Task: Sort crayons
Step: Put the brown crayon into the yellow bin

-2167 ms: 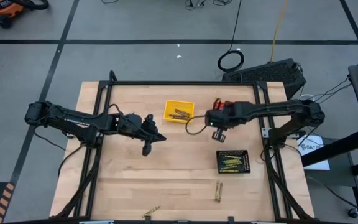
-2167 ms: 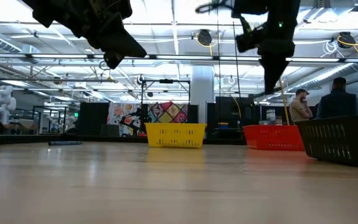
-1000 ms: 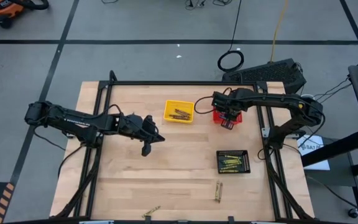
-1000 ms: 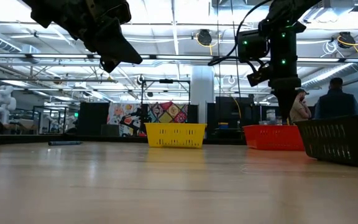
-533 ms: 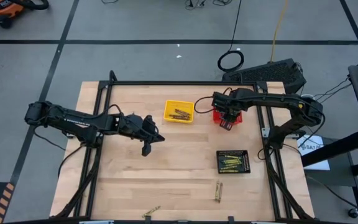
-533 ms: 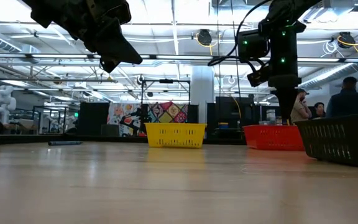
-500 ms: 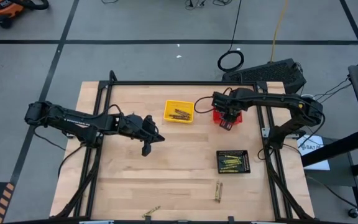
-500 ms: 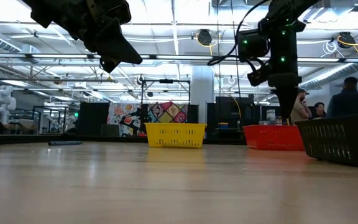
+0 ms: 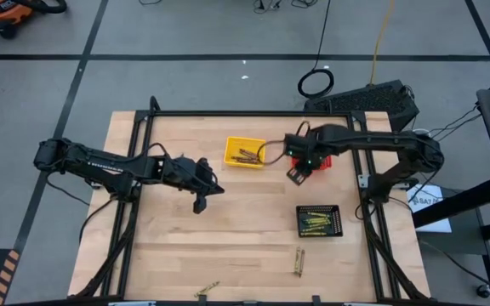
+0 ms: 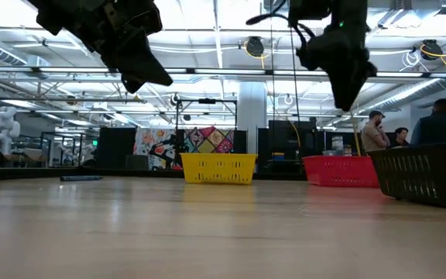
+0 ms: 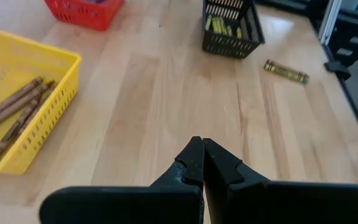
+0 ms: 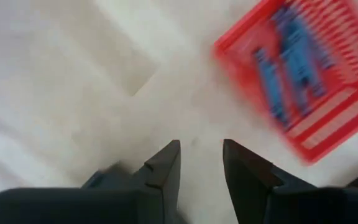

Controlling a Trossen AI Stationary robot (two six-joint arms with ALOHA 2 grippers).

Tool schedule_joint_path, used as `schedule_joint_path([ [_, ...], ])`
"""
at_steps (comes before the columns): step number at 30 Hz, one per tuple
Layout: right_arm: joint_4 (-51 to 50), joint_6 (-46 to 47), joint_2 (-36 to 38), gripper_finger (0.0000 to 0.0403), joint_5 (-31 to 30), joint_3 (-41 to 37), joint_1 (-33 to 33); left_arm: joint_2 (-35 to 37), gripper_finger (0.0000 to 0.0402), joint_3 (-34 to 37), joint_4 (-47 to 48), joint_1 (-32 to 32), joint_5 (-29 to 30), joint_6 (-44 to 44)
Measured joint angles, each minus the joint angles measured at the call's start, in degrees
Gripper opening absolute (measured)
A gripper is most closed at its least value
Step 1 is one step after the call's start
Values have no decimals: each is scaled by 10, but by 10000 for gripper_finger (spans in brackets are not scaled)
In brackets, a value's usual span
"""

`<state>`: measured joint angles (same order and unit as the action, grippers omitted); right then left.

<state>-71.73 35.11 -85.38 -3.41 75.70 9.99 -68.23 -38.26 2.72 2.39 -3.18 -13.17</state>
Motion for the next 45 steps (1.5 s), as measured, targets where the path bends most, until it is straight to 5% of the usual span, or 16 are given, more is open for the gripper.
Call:
schedule_joint_path([
  [16, 51, 284, 0, 105, 82, 0, -240, 0, 0, 0, 28, 0, 0, 0],
  [24, 197, 256, 0, 105, 80, -1, -289, 0, 0, 0, 28, 0, 0, 1],
  [37, 292, 558, -20, 105, -34, -1, -378, 0, 0, 0, 29, 0, 0, 6],
  [45, 313, 710, -89, 105, -39, -1, -456, 0, 0, 0, 26, 0, 2, 34],
])
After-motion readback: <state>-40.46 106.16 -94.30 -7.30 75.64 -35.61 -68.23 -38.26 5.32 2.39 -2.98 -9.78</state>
